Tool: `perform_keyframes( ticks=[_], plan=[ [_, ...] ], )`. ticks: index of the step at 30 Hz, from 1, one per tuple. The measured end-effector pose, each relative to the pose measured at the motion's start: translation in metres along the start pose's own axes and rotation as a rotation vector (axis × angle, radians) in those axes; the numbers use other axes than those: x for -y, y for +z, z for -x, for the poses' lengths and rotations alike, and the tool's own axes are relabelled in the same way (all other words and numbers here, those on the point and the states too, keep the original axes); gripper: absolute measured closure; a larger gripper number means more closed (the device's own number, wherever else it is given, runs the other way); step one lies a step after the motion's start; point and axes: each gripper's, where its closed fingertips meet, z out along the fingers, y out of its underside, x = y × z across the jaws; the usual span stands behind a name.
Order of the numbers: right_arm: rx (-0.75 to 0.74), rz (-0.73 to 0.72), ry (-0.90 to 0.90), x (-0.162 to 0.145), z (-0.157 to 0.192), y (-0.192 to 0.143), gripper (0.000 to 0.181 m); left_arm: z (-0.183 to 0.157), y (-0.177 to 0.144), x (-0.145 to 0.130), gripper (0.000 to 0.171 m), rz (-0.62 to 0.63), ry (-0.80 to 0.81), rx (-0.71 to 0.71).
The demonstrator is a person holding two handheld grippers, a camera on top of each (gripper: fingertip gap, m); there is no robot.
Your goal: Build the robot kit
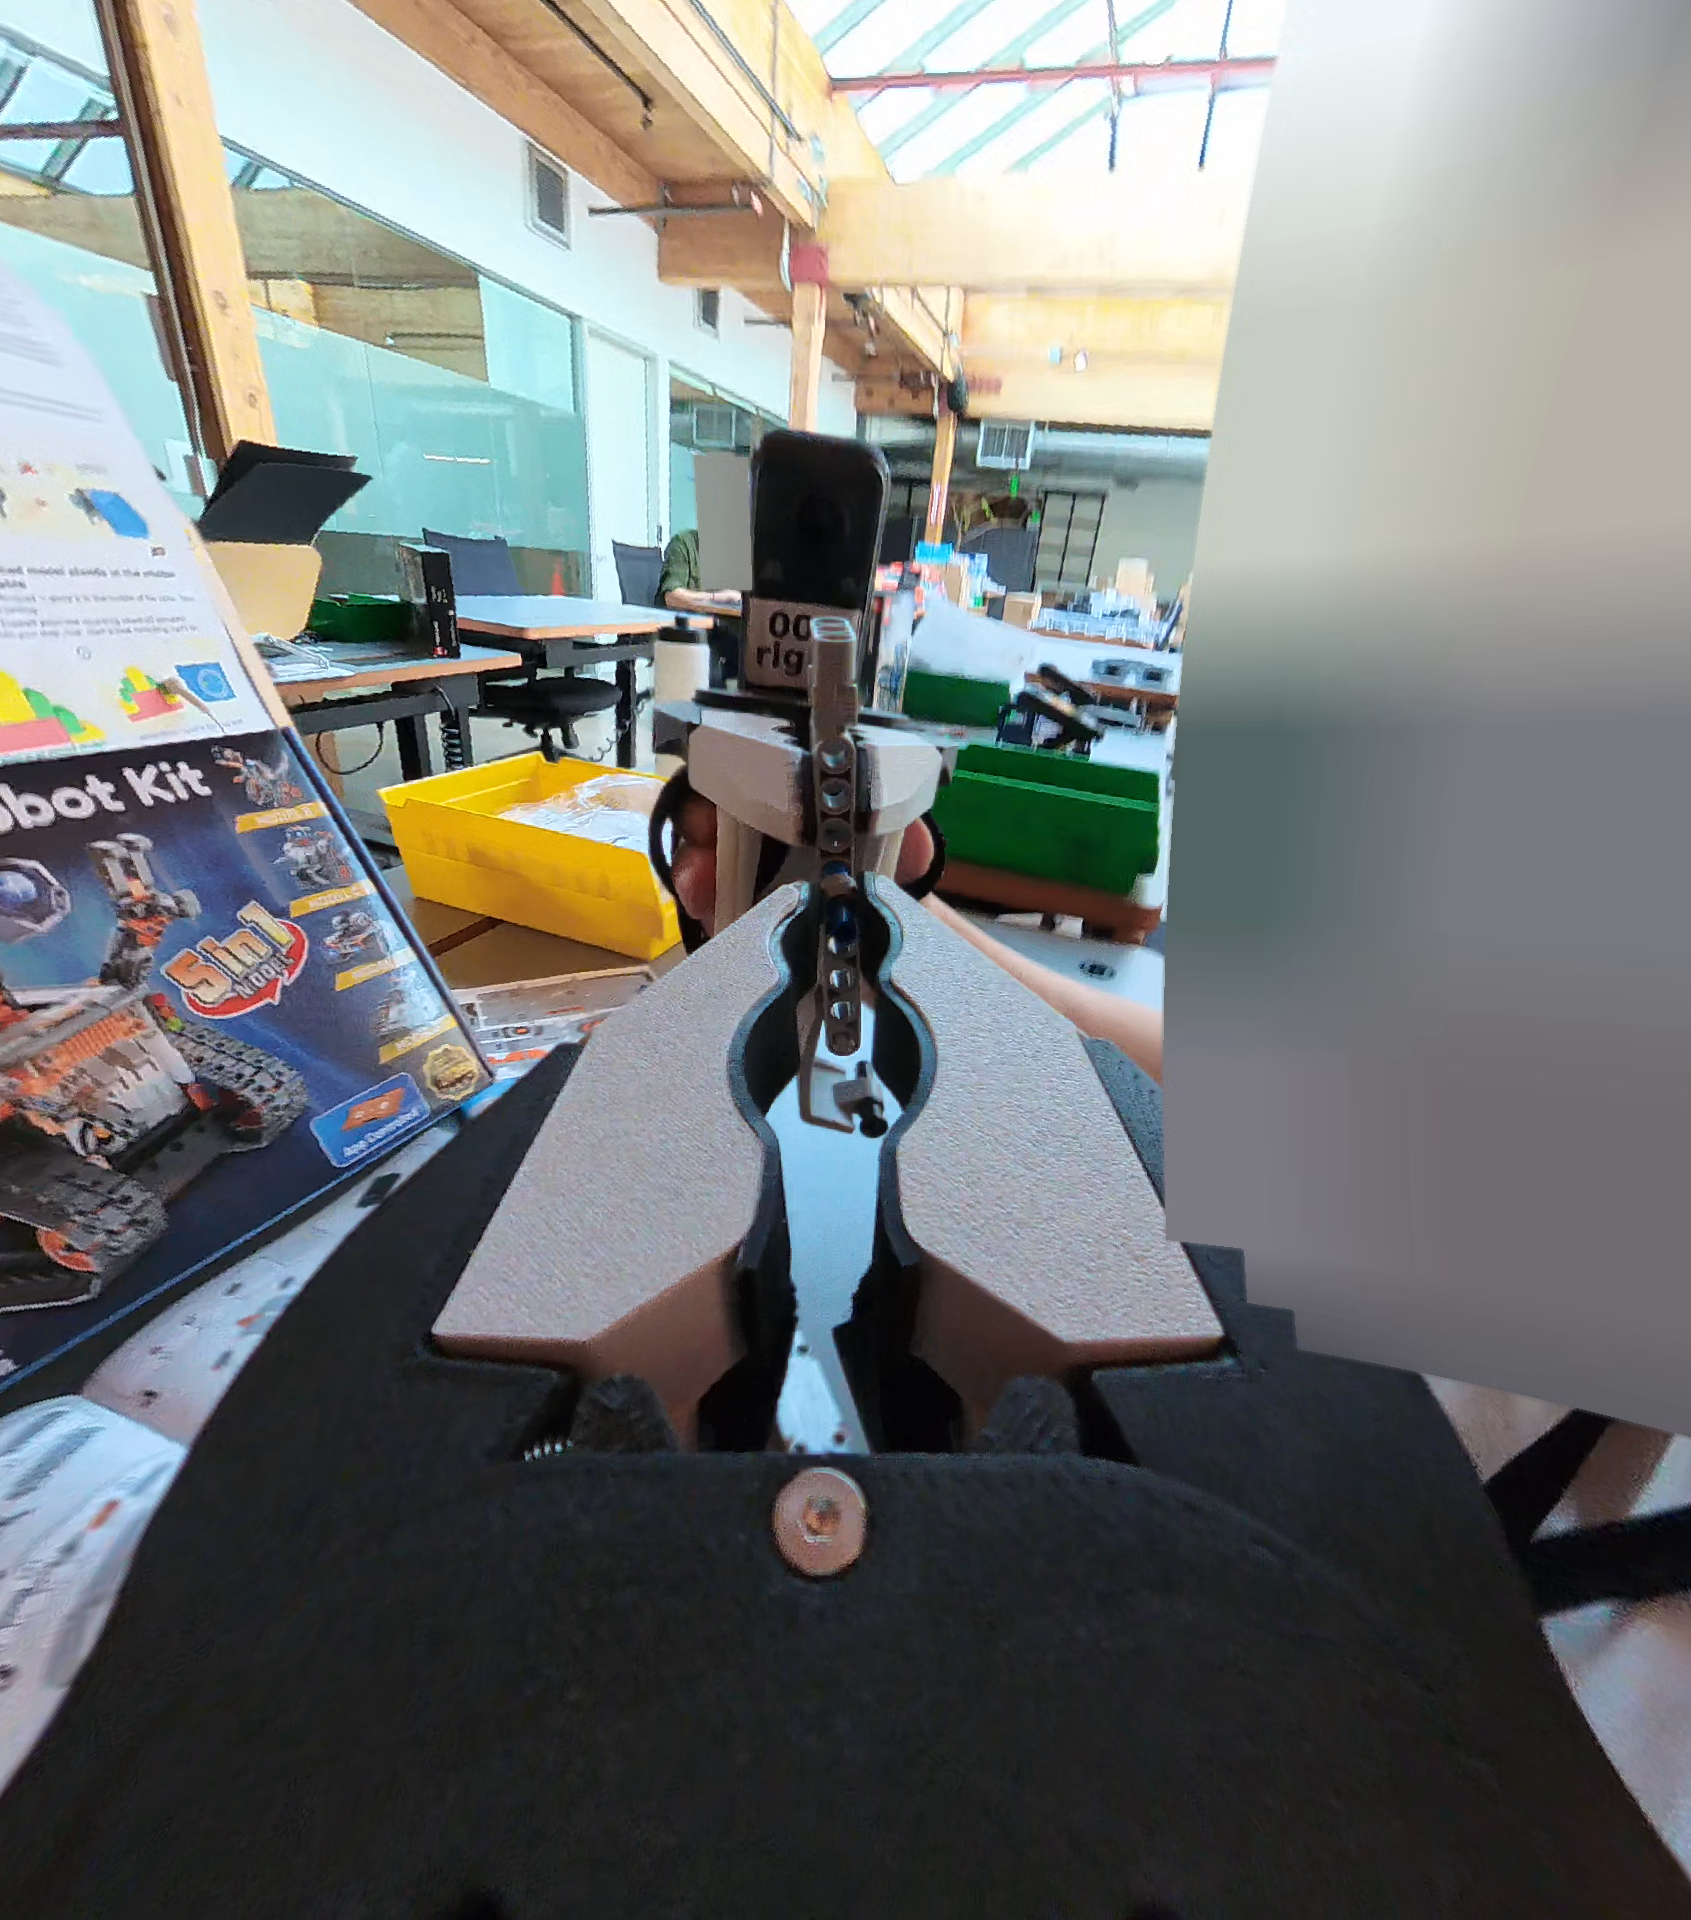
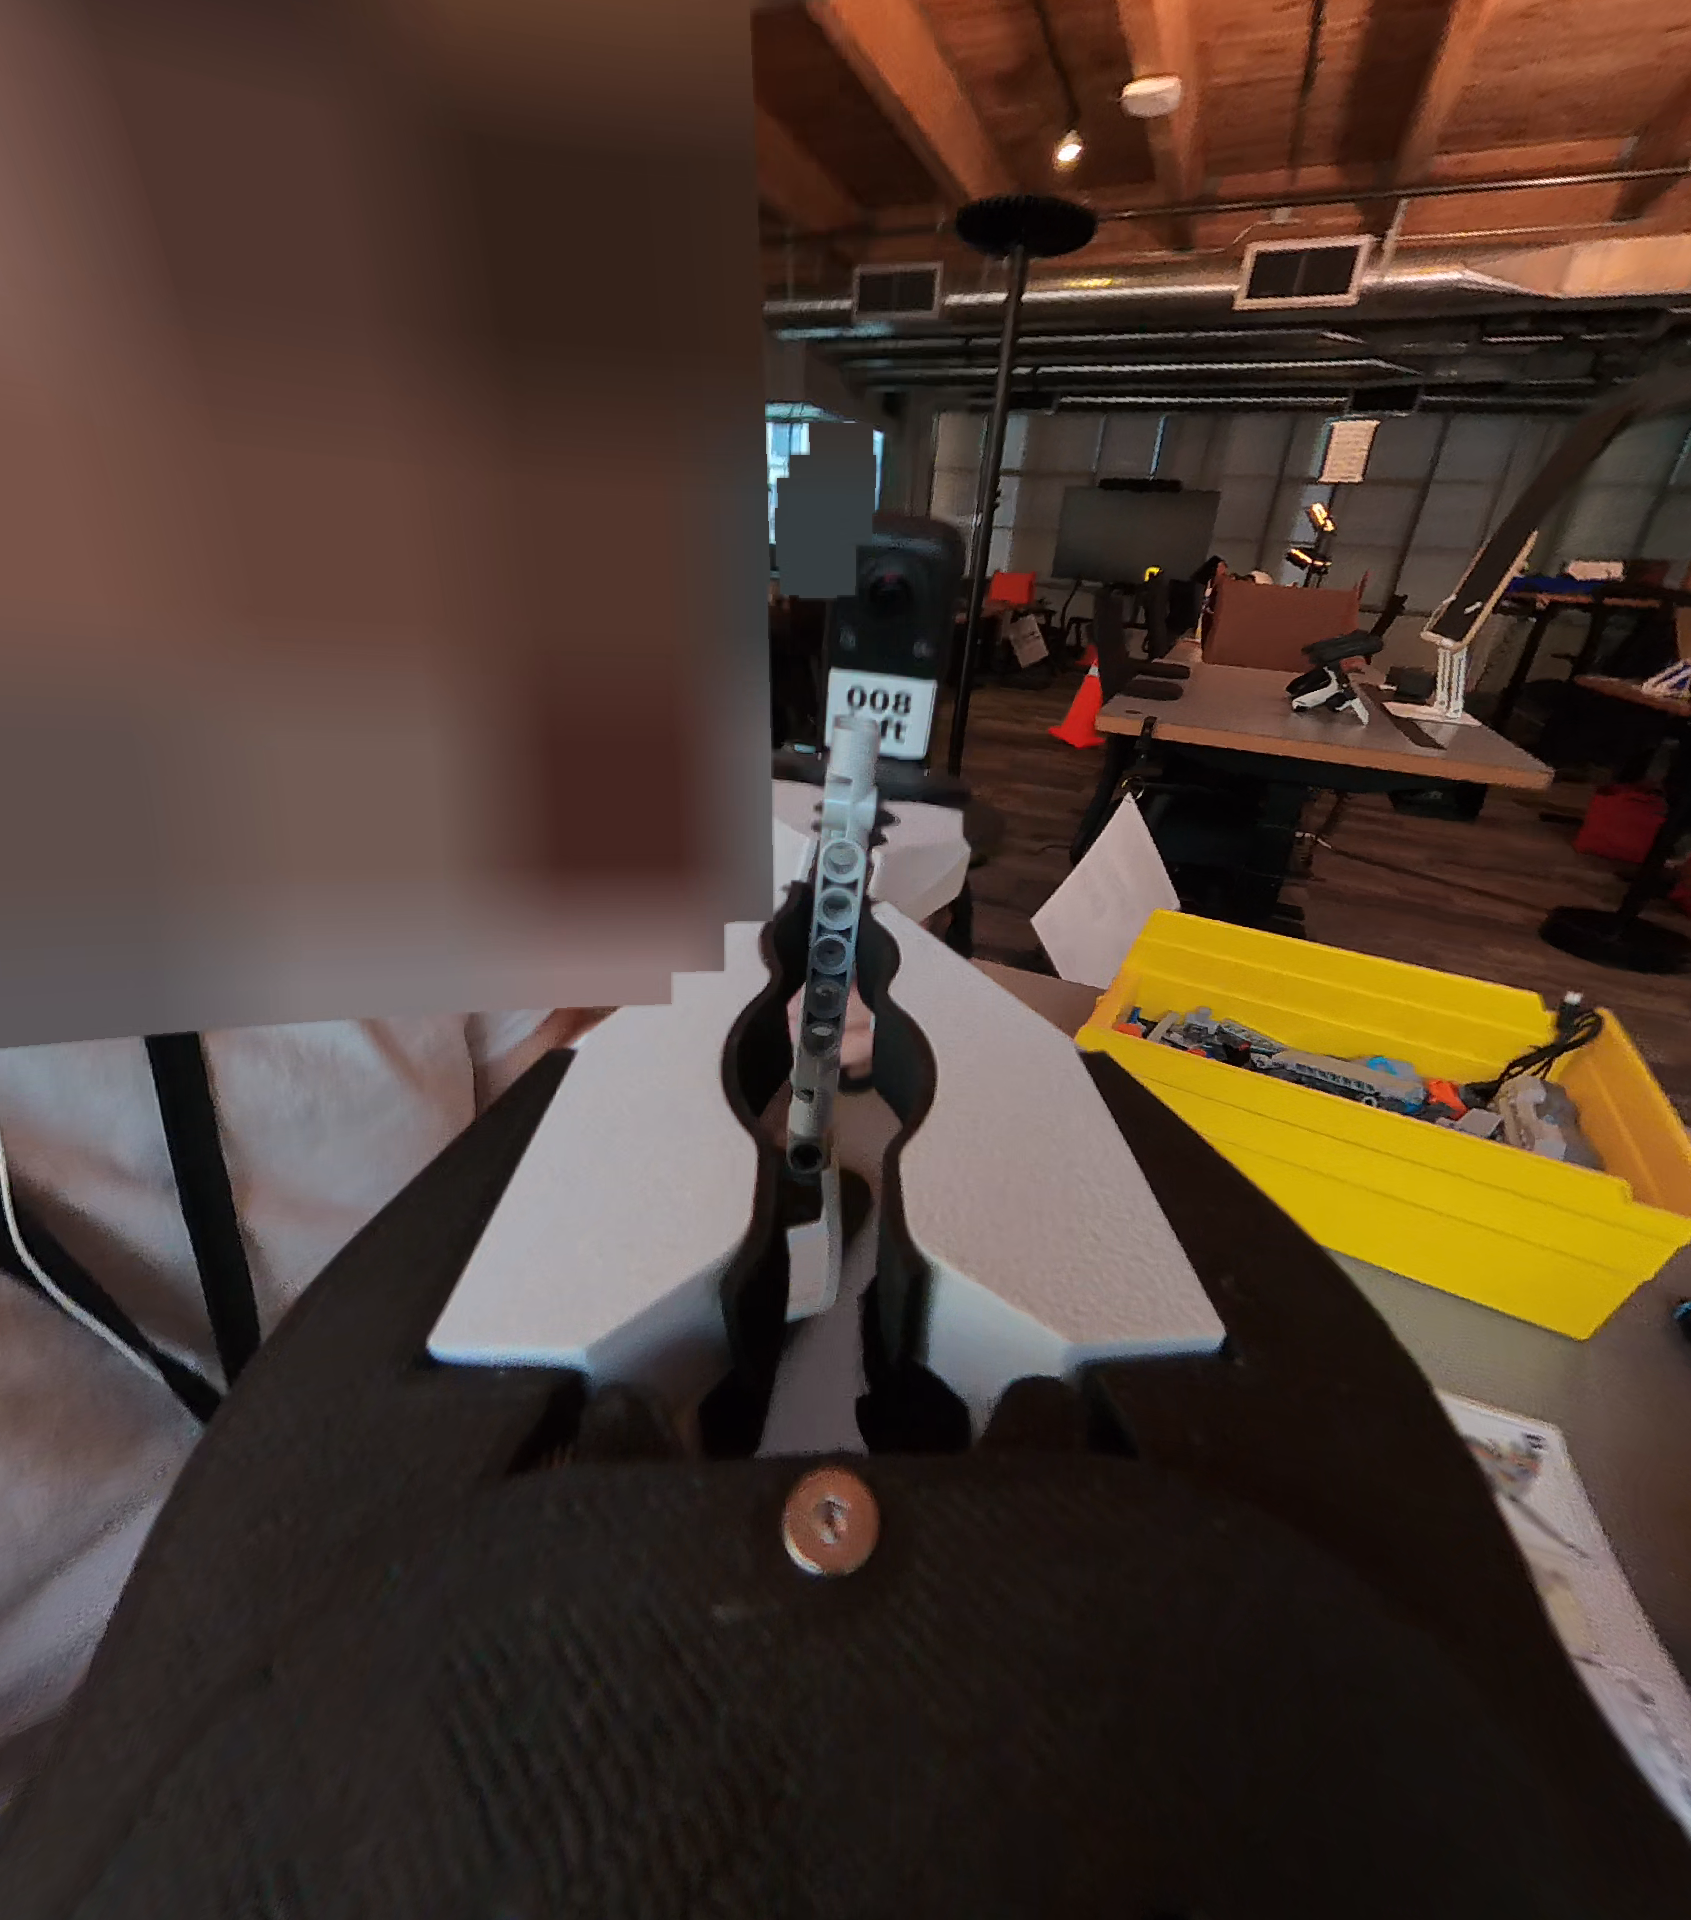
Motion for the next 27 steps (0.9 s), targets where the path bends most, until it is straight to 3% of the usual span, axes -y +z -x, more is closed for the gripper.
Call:
perform_keyframes(
  ticks=[1,8,16,27],
  plan=[
    [-0.011,-0.026,0.05,0.002,-0.005,0.0,0.175,0.004,0.001,0.001,0.167,-0.024,-0.045,0.002],
    [-0.069,-0.032,0.191,-0.001,-0.023,-0.001,0.174,0.021,0.0,-0.001,0.168,-0.106,-0.27,-0.034],
    [-0.02,-0.089,0.376,-0.003,-0.03,0.0,0.177,0.026,0.0,0.0,0.167,-0.033,-0.2,0.031],
    [0.018,-0.107,0.384,-0.009,-0.031,-0.002,0.177,0.031,0.0,-0.006,0.167,0.039,-0.233,0.061]
  ],
)
